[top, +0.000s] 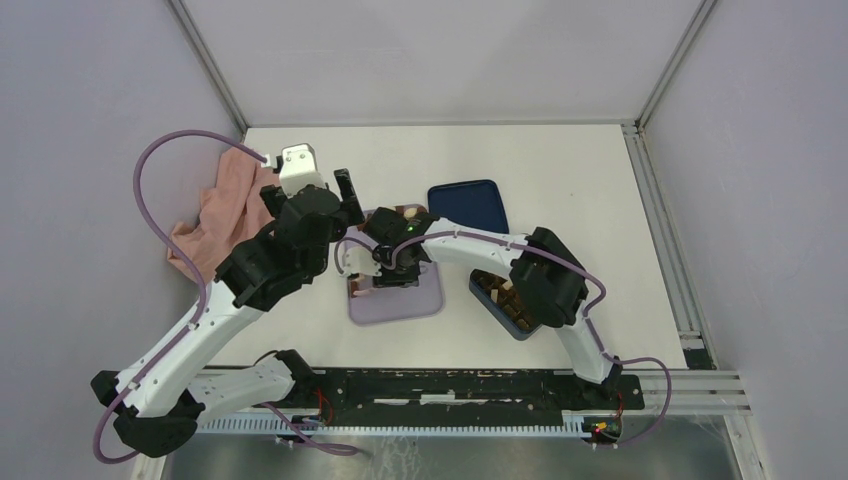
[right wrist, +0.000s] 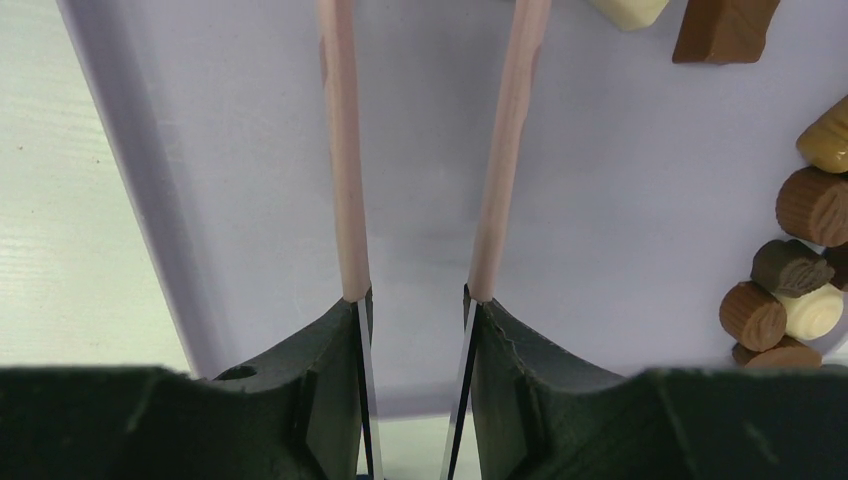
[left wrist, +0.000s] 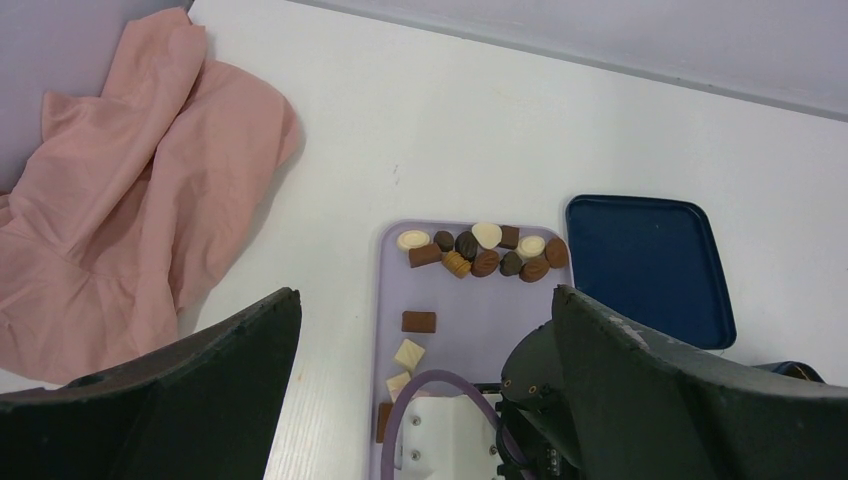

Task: Pack the chocolate
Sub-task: Adjust the fake chocolate on the plate.

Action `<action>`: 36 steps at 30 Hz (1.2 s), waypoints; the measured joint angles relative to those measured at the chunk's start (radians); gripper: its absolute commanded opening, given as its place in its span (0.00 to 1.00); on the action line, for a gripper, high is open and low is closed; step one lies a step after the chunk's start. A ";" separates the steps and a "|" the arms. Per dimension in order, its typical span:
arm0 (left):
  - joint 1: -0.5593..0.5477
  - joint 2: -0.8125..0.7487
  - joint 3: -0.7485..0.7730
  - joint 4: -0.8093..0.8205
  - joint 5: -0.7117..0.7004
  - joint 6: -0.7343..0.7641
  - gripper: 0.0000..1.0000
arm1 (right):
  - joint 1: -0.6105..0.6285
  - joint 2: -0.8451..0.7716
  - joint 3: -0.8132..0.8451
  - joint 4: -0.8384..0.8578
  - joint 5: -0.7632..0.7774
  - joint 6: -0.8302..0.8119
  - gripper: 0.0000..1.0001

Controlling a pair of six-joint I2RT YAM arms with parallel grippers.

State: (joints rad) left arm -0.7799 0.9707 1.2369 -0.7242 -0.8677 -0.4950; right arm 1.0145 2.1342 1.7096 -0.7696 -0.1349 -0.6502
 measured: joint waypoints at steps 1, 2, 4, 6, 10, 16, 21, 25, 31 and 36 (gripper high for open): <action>0.000 0.000 0.000 0.000 0.000 0.000 1.00 | 0.001 0.006 0.008 -0.003 -0.001 0.000 0.43; 0.000 0.000 0.000 0.000 0.000 0.000 1.00 | 0.001 0.011 0.013 -0.003 -0.003 0.000 0.44; 0.000 0.000 0.000 0.001 0.000 0.000 1.00 | 0.003 0.020 0.019 -0.008 -0.003 0.000 0.44; 0.000 0.000 0.000 0.001 0.000 0.000 1.00 | 0.006 0.026 0.022 -0.010 -0.003 0.001 0.44; 0.000 0.000 0.000 0.001 -0.005 0.000 1.00 | 0.010 0.033 0.022 -0.016 -0.005 0.003 0.44; 0.000 0.000 0.000 0.001 -0.008 0.000 1.00 | 0.019 0.042 0.029 -0.023 -0.008 0.007 0.43; 0.000 0.000 0.000 0.001 -0.014 0.006 1.00 | 0.031 0.042 0.030 -0.024 -0.014 0.007 0.43; 0.000 0.000 0.000 0.001 -0.014 0.006 1.00 | 0.032 0.037 0.015 -0.016 -0.013 0.006 0.43; 0.006 0.002 0.000 0.002 -0.014 0.006 1.00 | 0.033 0.010 -0.033 -0.008 -0.013 0.002 0.43; 0.006 0.003 0.000 0.002 -0.014 0.006 1.00 | 0.033 -0.018 -0.061 -0.003 -0.013 -0.002 0.43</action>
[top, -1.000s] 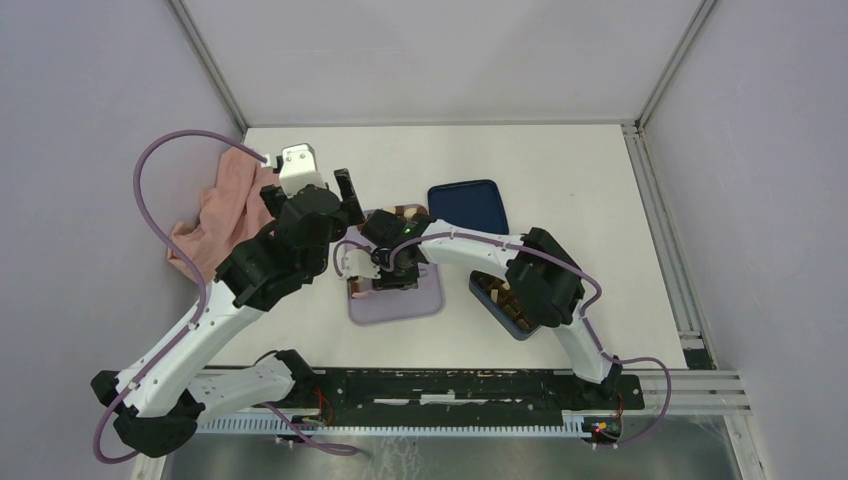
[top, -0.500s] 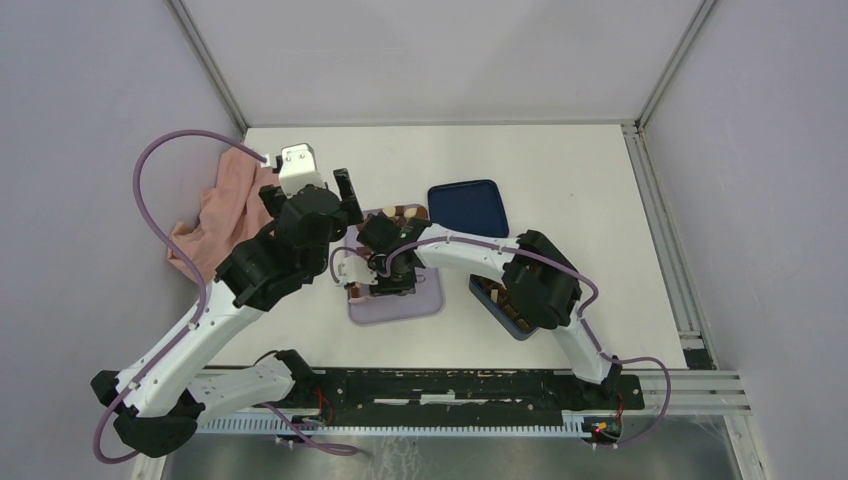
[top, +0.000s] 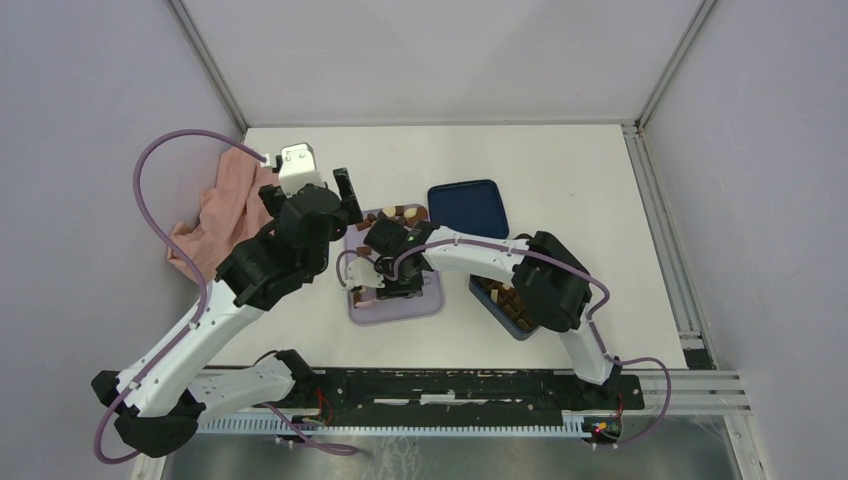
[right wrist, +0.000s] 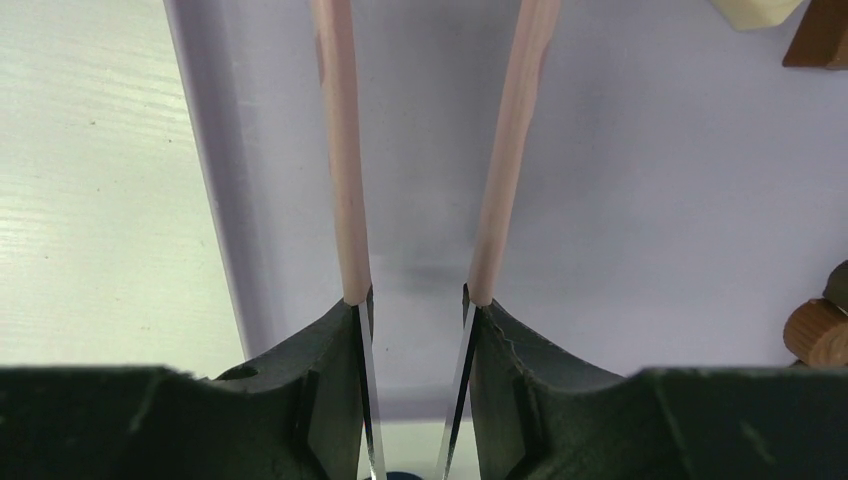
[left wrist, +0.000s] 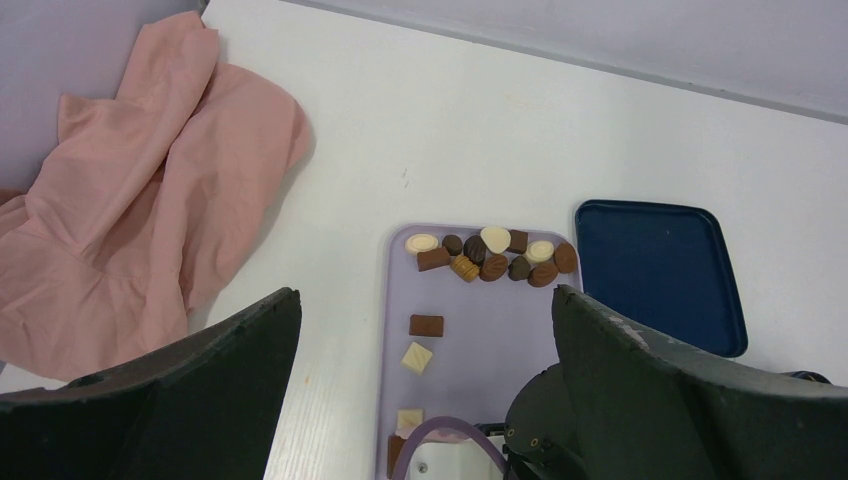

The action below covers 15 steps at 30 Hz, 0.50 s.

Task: Pack the chocolate
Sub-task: Adjust the fake chocolate on the plate, then pick up the fake chocolate from the plate.

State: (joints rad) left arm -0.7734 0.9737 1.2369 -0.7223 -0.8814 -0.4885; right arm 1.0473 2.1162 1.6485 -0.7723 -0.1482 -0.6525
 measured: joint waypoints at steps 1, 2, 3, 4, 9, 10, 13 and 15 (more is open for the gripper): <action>0.000 0.000 0.000 0.000 0.000 0.000 1.00 | 0.000 -0.006 -0.002 0.001 0.000 -0.001 0.43; 0.000 0.000 0.000 0.000 0.000 0.000 1.00 | 0.000 -0.010 -0.003 0.001 0.000 -0.002 0.43; 0.000 0.000 0.000 0.000 0.000 0.000 1.00 | 0.000 -0.014 -0.003 0.001 0.000 -0.002 0.43; 0.000 0.000 0.000 0.000 0.000 0.000 1.00 | 0.000 -0.018 -0.003 0.002 0.001 -0.003 0.43; 0.000 0.000 0.000 0.000 0.000 0.000 1.00 | -0.007 -0.029 -0.005 0.003 0.011 -0.003 0.43; 0.000 -0.001 0.000 0.000 0.000 0.000 1.00 | -0.009 -0.033 -0.010 0.007 0.011 -0.003 0.43; 0.000 -0.003 0.000 0.000 0.000 0.000 1.00 | -0.019 -0.046 -0.026 0.008 0.016 -0.003 0.43; 0.000 -0.005 0.000 0.000 0.000 0.000 1.00 | -0.026 -0.048 -0.034 0.008 0.020 -0.003 0.43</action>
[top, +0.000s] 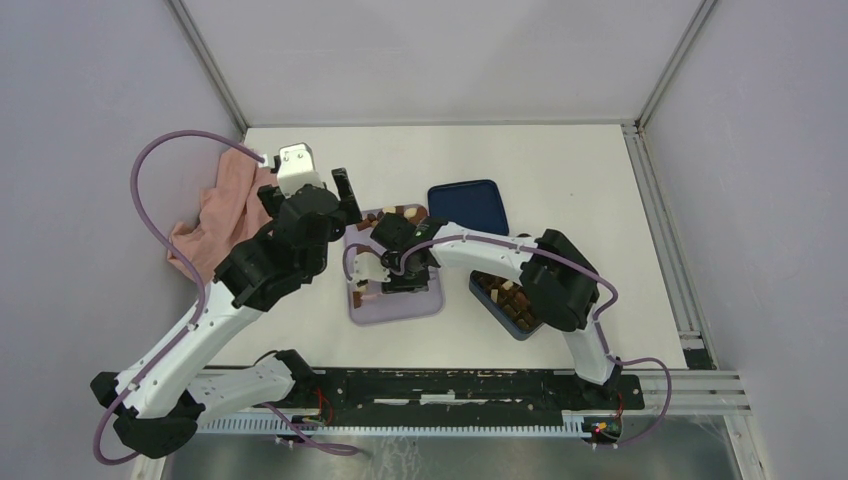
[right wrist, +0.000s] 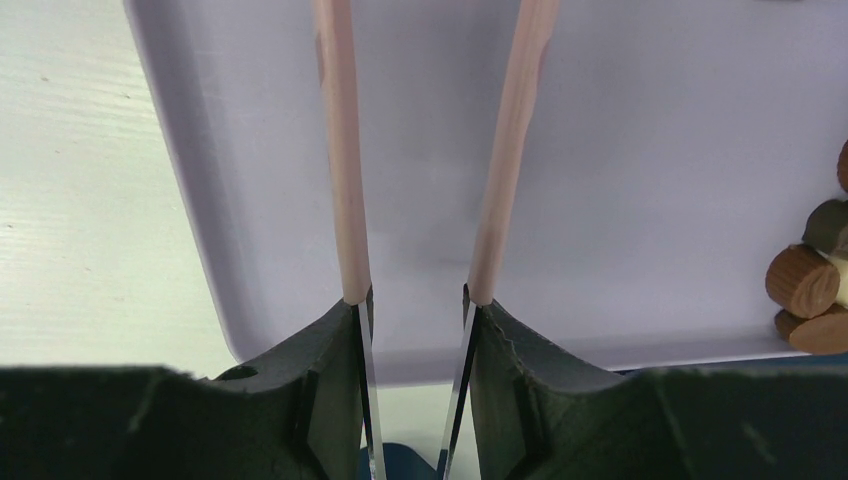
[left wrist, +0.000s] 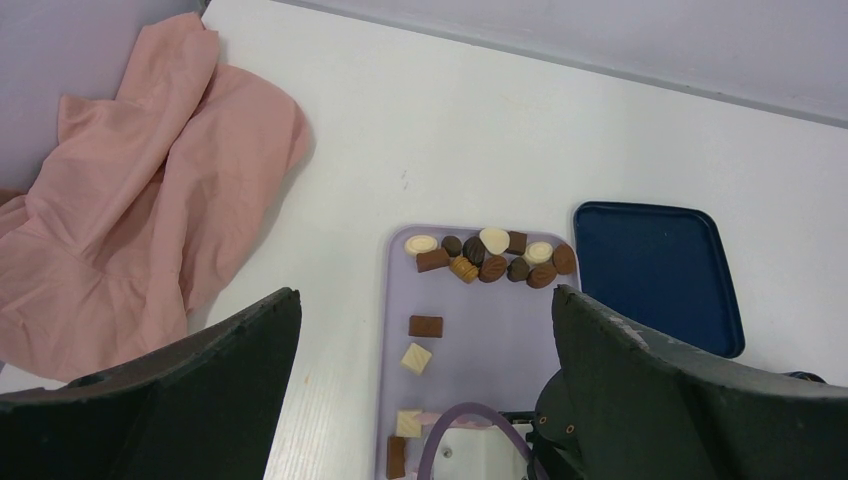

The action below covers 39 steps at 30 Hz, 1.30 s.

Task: Pack the chocolate
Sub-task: Pick up the fake chocolate from the plate.

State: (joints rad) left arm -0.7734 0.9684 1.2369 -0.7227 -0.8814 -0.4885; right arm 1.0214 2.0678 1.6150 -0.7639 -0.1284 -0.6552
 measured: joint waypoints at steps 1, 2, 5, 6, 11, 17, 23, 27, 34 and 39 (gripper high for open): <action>0.000 -0.001 0.000 0.000 0.000 0.000 1.00 | -0.002 0.000 -0.002 -0.001 0.003 0.000 0.43; 0.000 -0.001 0.000 0.000 0.000 0.000 1.00 | -0.003 0.000 -0.004 -0.002 0.007 0.000 0.43; 0.000 -0.001 0.000 0.000 0.000 0.000 1.00 | -0.008 0.000 -0.004 -0.005 0.024 0.000 0.43; 0.000 -0.001 0.000 0.000 0.000 0.000 1.00 | -0.009 0.001 -0.003 -0.007 0.029 0.000 0.43; 0.000 -0.002 0.000 0.000 0.000 0.000 1.00 | -0.009 0.042 0.056 -0.037 0.052 0.000 0.43; 0.000 -0.011 0.000 0.000 0.000 0.000 1.00 | -0.006 0.073 0.084 -0.046 0.062 0.000 0.42; 0.000 -0.014 0.000 0.000 0.000 0.000 1.00 | 0.004 0.094 0.101 -0.064 0.068 0.000 0.40; 0.000 -0.014 0.000 0.000 0.000 0.000 1.00 | 0.013 0.108 0.114 -0.069 0.070 0.000 0.35; 0.000 -0.014 0.000 0.000 0.000 0.000 1.00 | 0.018 0.119 0.118 -0.069 0.079 -0.001 0.22; 0.000 -0.014 0.000 0.000 0.000 0.000 1.00 | 0.014 0.119 0.118 -0.068 0.080 -0.001 0.20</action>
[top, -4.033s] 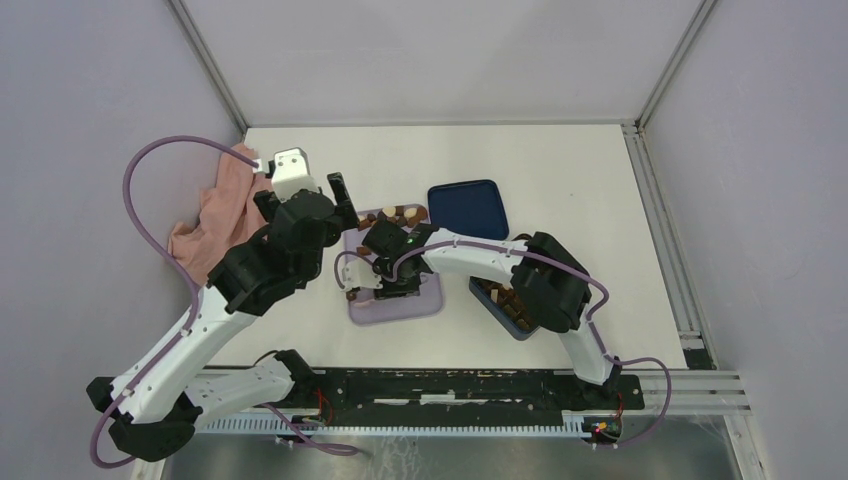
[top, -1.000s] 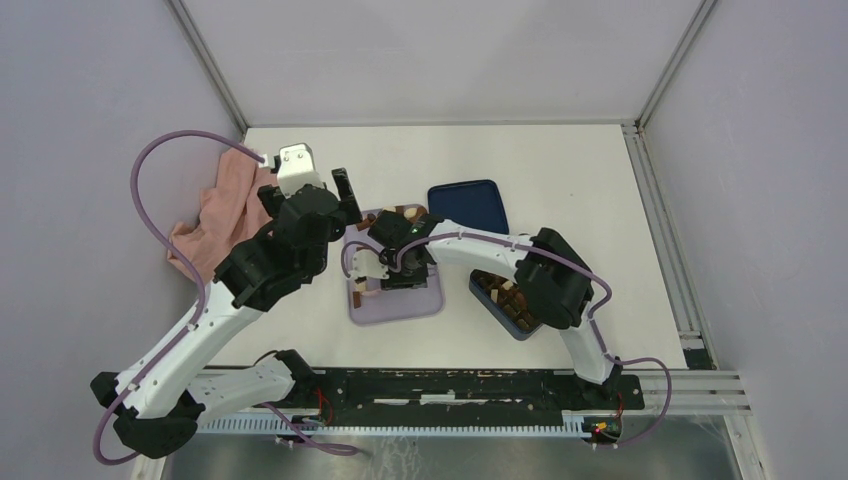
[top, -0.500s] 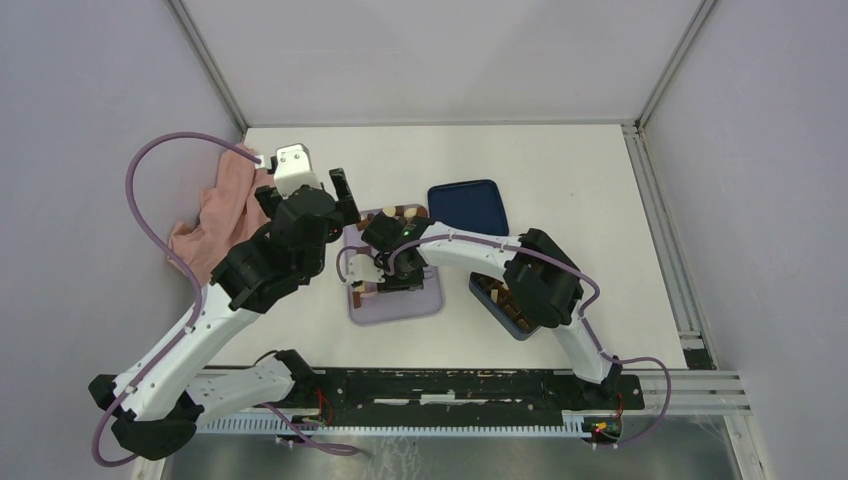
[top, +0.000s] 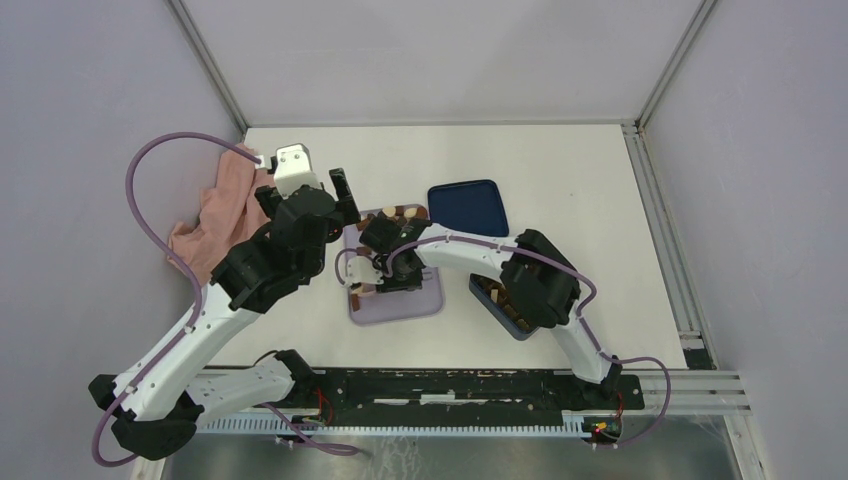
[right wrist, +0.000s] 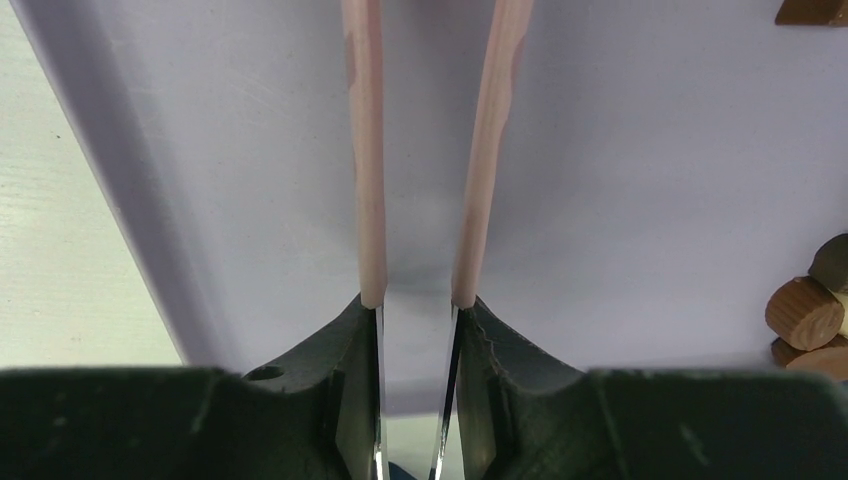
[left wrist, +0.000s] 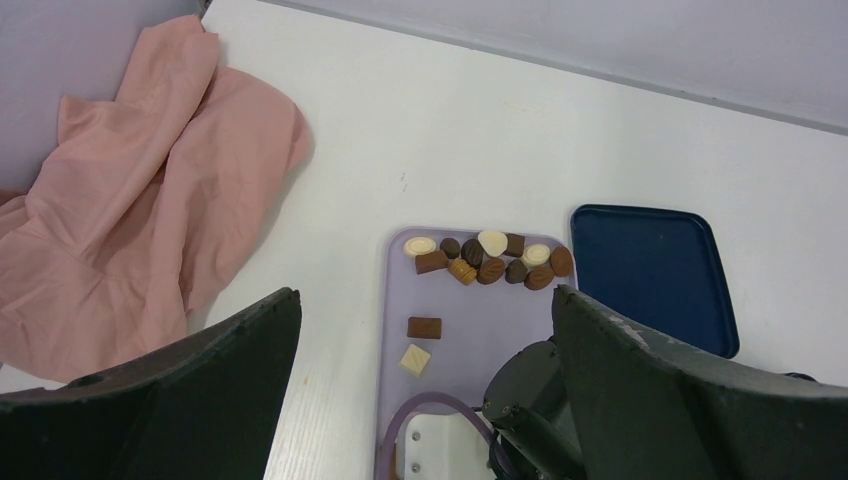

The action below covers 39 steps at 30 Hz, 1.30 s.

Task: Pack the chocolate
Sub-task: Pick up the fake chocolate from the plate, then place the fake chocolate in the packing box.

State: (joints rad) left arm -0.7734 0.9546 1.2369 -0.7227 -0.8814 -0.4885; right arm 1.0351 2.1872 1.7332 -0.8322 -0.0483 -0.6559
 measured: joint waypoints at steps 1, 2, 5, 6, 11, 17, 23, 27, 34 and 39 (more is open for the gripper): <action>0.000 0.000 0.000 0.000 0.000 0.000 1.00 | -0.002 -0.001 0.000 0.000 -0.001 0.000 0.20; 0.000 0.000 0.000 0.000 0.000 0.000 1.00 | -0.005 -0.002 0.000 0.000 -0.003 0.000 0.20; 0.000 0.000 0.000 0.000 0.000 0.000 1.00 | -0.025 -0.022 -0.010 0.002 -0.021 0.000 0.20; 0.000 0.000 0.000 0.000 0.000 0.000 1.00 | -0.034 -0.035 -0.017 0.002 -0.029 0.000 0.20; 0.000 0.006 0.000 0.016 0.002 0.003 1.00 | -0.082 -0.150 -0.080 0.011 -0.085 -0.004 0.20; 0.000 0.017 0.000 0.054 0.018 0.014 1.00 | -0.129 -0.343 -0.185 0.028 -0.146 -0.031 0.20; 0.000 0.019 0.000 0.116 0.029 0.032 1.00 | -0.220 -0.566 -0.350 0.030 -0.188 -0.090 0.20; 0.002 0.048 0.000 0.159 0.056 0.037 1.00 | -0.328 -0.725 -0.473 0.016 -0.196 -0.148 0.20; 0.005 0.179 0.000 0.221 0.137 0.037 1.00 | -0.539 -1.025 -0.732 -0.047 -0.179 -0.290 0.20; 0.005 0.256 0.000 0.257 0.200 0.036 1.00 | -0.706 -1.177 -0.870 -0.111 -0.175 -0.391 0.20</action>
State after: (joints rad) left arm -0.7689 1.2102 1.2373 -0.4656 -0.6811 -0.4522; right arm 0.3290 1.0100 0.8631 -0.9436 -0.2230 -1.0470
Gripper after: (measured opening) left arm 0.997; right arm 0.338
